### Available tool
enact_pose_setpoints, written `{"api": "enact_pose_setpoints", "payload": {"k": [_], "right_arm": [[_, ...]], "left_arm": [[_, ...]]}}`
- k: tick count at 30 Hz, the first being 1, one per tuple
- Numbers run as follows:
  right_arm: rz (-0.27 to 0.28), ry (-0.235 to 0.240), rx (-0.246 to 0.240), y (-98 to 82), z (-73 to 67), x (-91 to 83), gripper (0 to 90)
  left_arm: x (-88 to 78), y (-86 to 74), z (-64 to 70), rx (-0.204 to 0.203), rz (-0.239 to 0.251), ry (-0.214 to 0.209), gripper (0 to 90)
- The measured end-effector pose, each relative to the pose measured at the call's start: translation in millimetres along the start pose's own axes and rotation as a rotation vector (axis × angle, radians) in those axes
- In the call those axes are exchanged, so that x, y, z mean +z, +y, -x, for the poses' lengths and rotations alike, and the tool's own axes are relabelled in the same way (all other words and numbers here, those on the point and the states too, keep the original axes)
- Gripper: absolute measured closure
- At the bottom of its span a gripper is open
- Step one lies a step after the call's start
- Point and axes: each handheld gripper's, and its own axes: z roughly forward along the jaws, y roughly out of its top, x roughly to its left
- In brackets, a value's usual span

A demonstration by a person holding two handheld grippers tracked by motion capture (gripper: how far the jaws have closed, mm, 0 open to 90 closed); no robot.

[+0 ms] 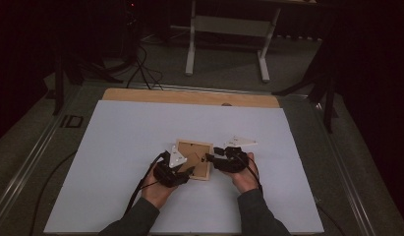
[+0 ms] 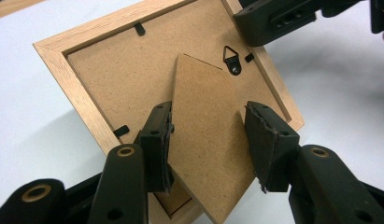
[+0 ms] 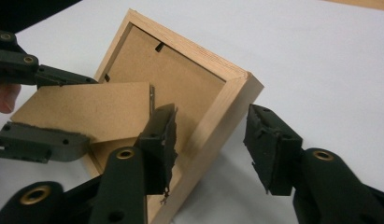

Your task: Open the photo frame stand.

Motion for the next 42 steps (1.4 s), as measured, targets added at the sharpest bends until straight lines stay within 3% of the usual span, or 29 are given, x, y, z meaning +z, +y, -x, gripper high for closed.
{"api": "enact_pose_setpoints", "payload": {"k": [7,11,14,18,23,27,33,37,39,42], "right_arm": [[-0.022,0.030,-0.002,4.4,0.5,7.5,43.9],[-0.018,0.046,0.014,4.9,3.2,10.0,42.9],[-0.012,0.082,0.044,4.0,4.9,10.9,42.1],[-0.009,0.102,0.048,3.9,4.2,10.4,42.6],[-0.009,0.107,0.049,3.5,4.1,9.5,43.3],[-0.003,0.104,0.041,3.8,2.6,9.1,43.6],[0.010,0.103,0.038,4.1,0.5,7.1,45.7],[0.022,0.101,0.028,5.1,-1.5,4.9,48.7],[0.026,0.106,0.025,5.4,-2.0,3.9,49.7],[0.033,0.109,0.017,6.1,-2.7,2.4,51.1]], "left_arm": [[-2.3,-4.8,-0.4,0.005,0.024,0.000,54.6],[-4.6,-8.1,0.1,0.024,0.045,-0.004,54.6],[-7.2,-10.5,1.0,0.070,0.058,-0.006,54.6],[-8.5,-11.5,-1.7,0.070,0.056,-0.028,54.6],[-9.8,-11.0,-5.3,0.029,0.059,-0.068,54.7],[-11.4,-9.5,-11.1,-0.054,0.051,-0.112,55.9],[-8.6,-8.2,-19.9,-0.154,-0.030,-0.169,59.1],[-7.2,-7.3,-26.9,-0.207,-0.069,-0.228,61.8],[-7.7,-6.9,-28.8,-0.216,-0.076,-0.253,63.7],[-8.8,-6.0,-28.0,-0.198,-0.079,-0.255,65.2]]}}
